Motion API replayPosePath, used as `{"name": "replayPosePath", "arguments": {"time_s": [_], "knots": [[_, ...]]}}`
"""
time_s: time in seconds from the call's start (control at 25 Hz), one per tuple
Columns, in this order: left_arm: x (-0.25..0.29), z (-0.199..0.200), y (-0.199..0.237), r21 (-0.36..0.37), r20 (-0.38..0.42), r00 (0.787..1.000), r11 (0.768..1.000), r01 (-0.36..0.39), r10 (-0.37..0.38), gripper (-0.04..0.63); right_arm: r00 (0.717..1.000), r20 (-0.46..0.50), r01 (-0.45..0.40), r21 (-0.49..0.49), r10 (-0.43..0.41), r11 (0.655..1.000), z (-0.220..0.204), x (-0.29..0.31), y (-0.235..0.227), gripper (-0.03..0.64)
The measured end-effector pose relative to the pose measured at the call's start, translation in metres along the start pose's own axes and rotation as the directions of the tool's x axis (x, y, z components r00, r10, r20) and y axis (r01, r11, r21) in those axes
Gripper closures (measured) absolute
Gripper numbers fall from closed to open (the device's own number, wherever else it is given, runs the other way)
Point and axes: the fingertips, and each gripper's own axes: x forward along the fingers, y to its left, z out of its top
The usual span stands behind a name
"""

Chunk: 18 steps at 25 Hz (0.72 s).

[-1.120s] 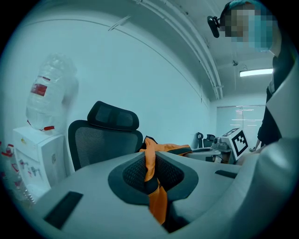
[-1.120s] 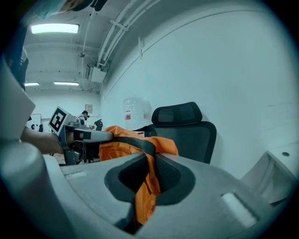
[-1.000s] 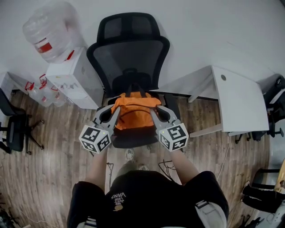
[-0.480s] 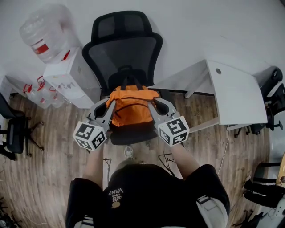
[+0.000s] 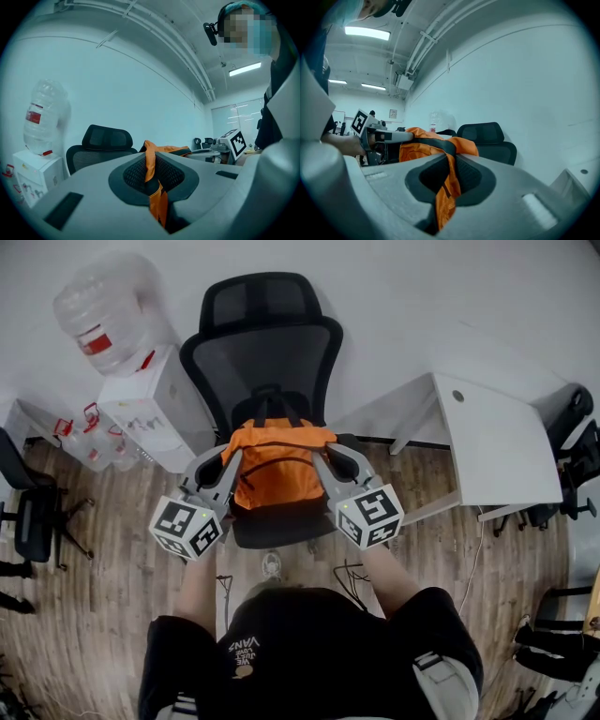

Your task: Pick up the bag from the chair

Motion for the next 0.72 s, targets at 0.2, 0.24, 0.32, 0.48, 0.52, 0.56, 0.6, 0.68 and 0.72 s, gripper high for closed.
{"name": "replayPosePath", "arguments": {"time_s": [0.2,0.24,0.32,0.48,0.52,0.56,0.6,0.68,0.72], "knots": [[-0.005,0.012,-0.006,0.009,0.019,1.000,1.000,0.004,-0.004,0.552,1.000,0.017,-0.002,-0.018,0.002,1.000,0.013,-0.007,0.003,0.586],[-0.006,0.014,-0.007,0.011,0.023,1.000,1.000,0.005,-0.006,0.552,1.000,0.020,-0.001,-0.020,0.001,1.000,0.015,-0.008,0.003,0.585],[-0.007,0.018,-0.008,0.013,0.032,0.999,1.000,0.008,-0.009,0.552,1.000,0.028,0.001,-0.025,0.000,1.000,0.020,-0.009,0.004,0.584],[-0.008,0.025,-0.011,0.022,0.049,0.999,1.000,0.017,-0.018,0.552,0.999,0.044,0.011,-0.036,-0.009,0.999,0.028,-0.013,0.004,0.585],[-0.009,0.027,-0.012,0.025,0.053,0.998,1.000,0.018,-0.020,0.552,0.999,0.048,0.013,-0.037,-0.011,0.999,0.030,-0.014,0.005,0.585],[-0.010,0.029,-0.013,0.029,0.057,0.998,0.999,0.019,-0.021,0.552,0.999,0.053,0.014,-0.038,-0.012,0.999,0.032,-0.015,0.006,0.585],[-0.011,0.031,-0.014,0.033,0.061,0.998,0.999,0.020,-0.021,0.552,0.998,0.058,0.015,-0.038,-0.013,0.999,0.034,-0.016,0.006,0.586],[-0.012,0.035,-0.017,0.041,0.069,0.997,0.999,0.021,-0.024,0.552,0.998,0.068,0.018,-0.036,-0.015,0.999,0.038,-0.019,0.007,0.586],[-0.013,0.037,-0.018,0.045,0.072,0.997,0.999,0.023,-0.026,0.552,0.997,0.072,0.019,-0.034,-0.016,0.999,0.039,-0.020,0.008,0.586]]}}
